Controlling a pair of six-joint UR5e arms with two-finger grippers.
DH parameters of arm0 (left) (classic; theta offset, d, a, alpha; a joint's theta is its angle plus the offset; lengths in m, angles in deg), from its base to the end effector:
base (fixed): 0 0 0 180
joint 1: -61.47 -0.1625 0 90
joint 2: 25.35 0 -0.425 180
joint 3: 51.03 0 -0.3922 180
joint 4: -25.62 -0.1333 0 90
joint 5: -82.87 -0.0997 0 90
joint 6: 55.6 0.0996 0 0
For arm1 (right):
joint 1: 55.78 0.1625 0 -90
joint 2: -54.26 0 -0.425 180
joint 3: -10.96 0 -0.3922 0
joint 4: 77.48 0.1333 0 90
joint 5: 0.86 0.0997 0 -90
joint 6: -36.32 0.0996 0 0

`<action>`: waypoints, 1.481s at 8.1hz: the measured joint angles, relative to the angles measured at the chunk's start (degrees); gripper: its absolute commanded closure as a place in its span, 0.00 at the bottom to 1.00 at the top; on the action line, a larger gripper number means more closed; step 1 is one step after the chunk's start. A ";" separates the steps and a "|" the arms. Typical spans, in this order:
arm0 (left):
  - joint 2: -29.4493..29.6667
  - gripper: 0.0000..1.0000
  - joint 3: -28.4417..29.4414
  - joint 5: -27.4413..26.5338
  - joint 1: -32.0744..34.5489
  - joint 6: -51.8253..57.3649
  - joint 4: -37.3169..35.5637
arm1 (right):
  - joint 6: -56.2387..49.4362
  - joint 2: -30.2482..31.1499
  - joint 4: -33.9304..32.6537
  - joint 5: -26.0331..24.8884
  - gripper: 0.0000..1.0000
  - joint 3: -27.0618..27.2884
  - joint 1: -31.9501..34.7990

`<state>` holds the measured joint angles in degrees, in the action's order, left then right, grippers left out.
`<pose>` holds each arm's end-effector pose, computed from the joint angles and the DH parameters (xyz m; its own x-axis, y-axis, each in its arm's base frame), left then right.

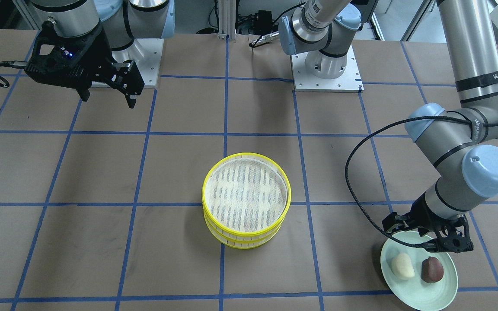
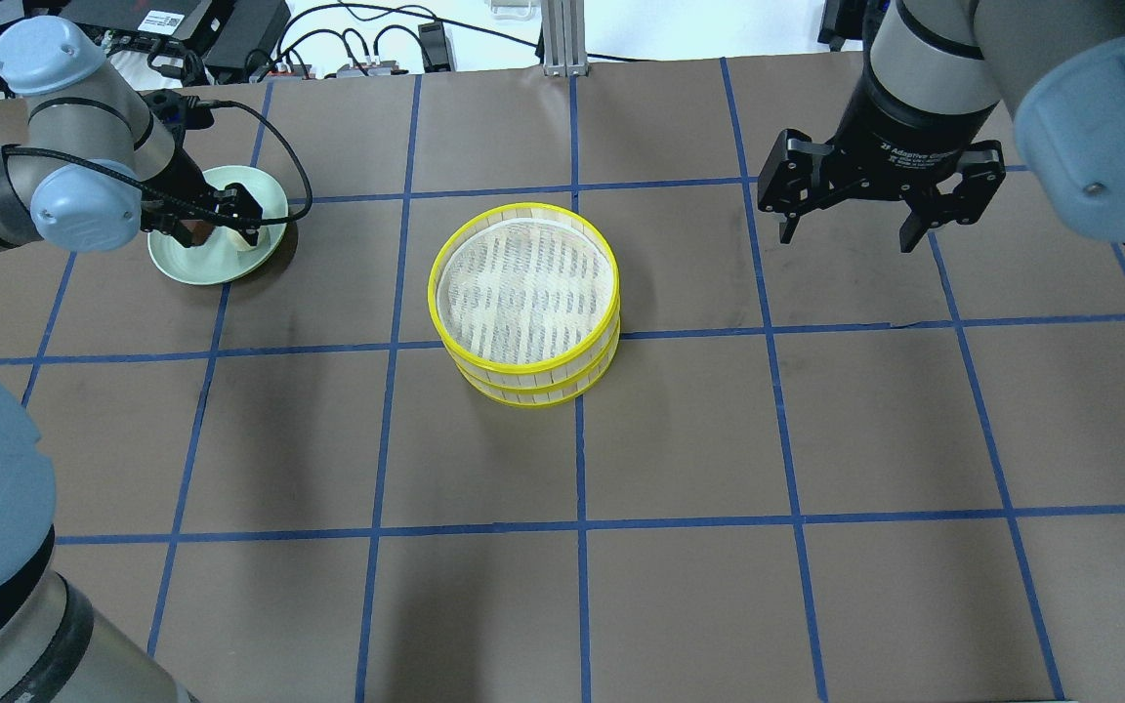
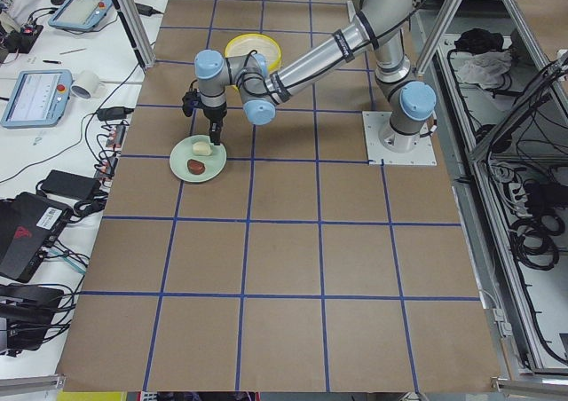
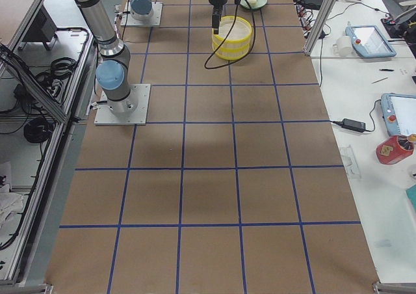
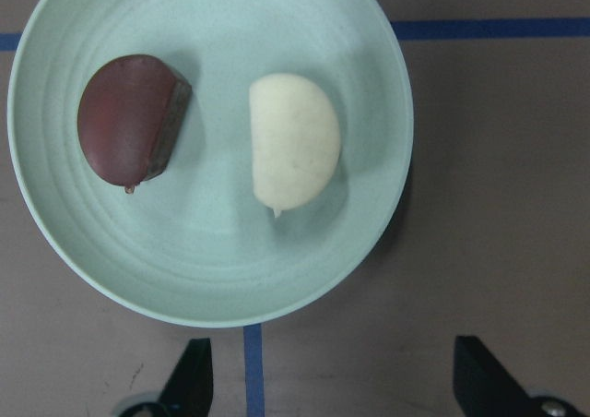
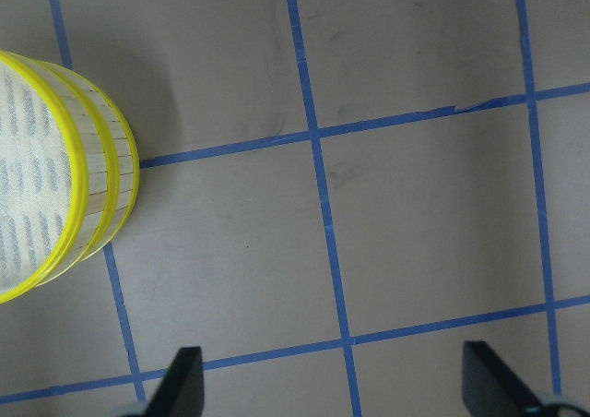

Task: Place buns in different layers of steamer
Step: 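Move the left gripper over the pale green plate toward the white bun, then lower the left gripper and grasp the white bun on the plate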

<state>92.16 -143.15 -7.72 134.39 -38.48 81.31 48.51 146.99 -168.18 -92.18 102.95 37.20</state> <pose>0.0629 -0.6551 0.2544 -0.9994 -0.0010 -0.0338 0.0015 0.9972 -0.0750 0.1555 -0.4666 0.4950 -0.9869 0.1606 0.0172 0.1600 0.9867 -0.0294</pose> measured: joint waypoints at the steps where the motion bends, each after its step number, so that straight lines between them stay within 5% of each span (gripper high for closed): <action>1: 0.82 0.21 0.10 0.00 -0.03 0.01 -1.18 | -0.03 0.03 0.04 -0.04 0.00 -0.02 0.00; 5: 5.12 0.20 1.10 0.86 -0.37 -0.03 -8.23 | -0.39 0.03 0.02 -0.06 0.00 -0.05 0.00; 12: 8.20 0.20 3.69 1.21 -0.41 -0.52 -9.51 | -0.41 0.00 0.07 -0.04 0.00 -0.06 0.00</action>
<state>100.36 -139.46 -6.50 133.98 -39.01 71.80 48.10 146.99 -168.11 -92.22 102.89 37.20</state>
